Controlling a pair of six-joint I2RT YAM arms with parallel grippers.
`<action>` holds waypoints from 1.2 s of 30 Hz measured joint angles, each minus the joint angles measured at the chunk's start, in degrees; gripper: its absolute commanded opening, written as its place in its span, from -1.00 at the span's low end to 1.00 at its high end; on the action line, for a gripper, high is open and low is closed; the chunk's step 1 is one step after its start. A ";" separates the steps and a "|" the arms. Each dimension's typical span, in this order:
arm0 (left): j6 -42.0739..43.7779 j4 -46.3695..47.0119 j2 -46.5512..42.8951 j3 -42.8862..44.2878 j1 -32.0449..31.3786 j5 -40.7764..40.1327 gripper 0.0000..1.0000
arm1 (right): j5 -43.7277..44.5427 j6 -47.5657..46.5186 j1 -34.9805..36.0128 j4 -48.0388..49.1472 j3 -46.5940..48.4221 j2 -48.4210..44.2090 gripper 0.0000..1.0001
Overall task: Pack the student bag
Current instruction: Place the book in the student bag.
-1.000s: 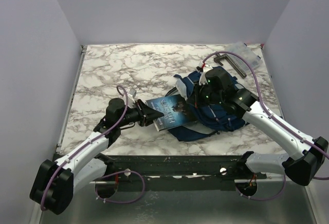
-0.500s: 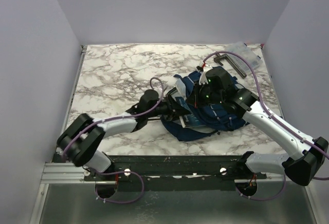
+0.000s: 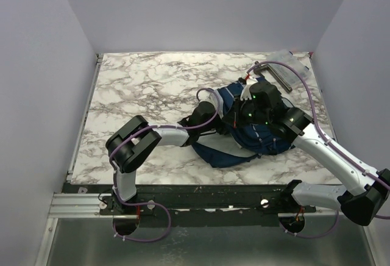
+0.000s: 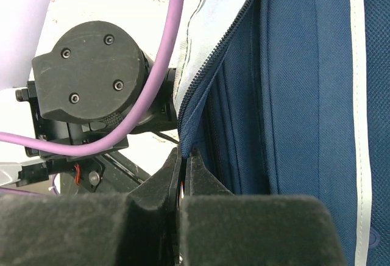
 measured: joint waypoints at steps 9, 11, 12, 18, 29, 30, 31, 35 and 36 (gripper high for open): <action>3.17 -4.90 -2.78 -3.85 0.26 -2.56 0.43 | -0.02 0.00 0.02 -0.09 -0.22 0.00 -0.99; 3.80 -6.16 -4.52 -4.37 0.39 -2.40 0.44 | -0.02 0.00 0.02 -0.09 -0.33 0.00 -0.99; 4.04 -7.17 -5.44 -4.44 0.48 -2.32 0.44 | -0.04 0.00 0.02 -0.07 -0.39 0.00 -0.99; 4.52 -10.03 -7.15 -4.44 1.16 -0.79 0.38 | -0.02 0.00 0.02 0.00 -0.44 0.00 -0.99; 0.13 -16.06 -6.56 -4.13 0.98 0.24 -0.56 | -0.02 0.00 0.02 -0.17 -0.48 0.00 -0.99; 0.26 -16.20 -5.95 -3.06 0.83 0.28 -0.61 | -0.04 0.00 0.02 -0.17 -0.48 0.00 -0.99; 0.13 -16.31 -5.18 -1.73 0.55 0.33 -0.62 | -0.02 0.00 0.02 -0.17 -0.48 0.00 -0.99; -0.57 -15.93 -0.96 6.58 -1.11 0.11 -0.34 | 0.02 0.02 0.02 0.07 -0.48 -0.13 -0.99; -0.57 -15.93 -0.81 6.86 -1.27 0.04 -0.20 | 0.07 0.02 0.00 0.11 -0.48 -0.26 -0.99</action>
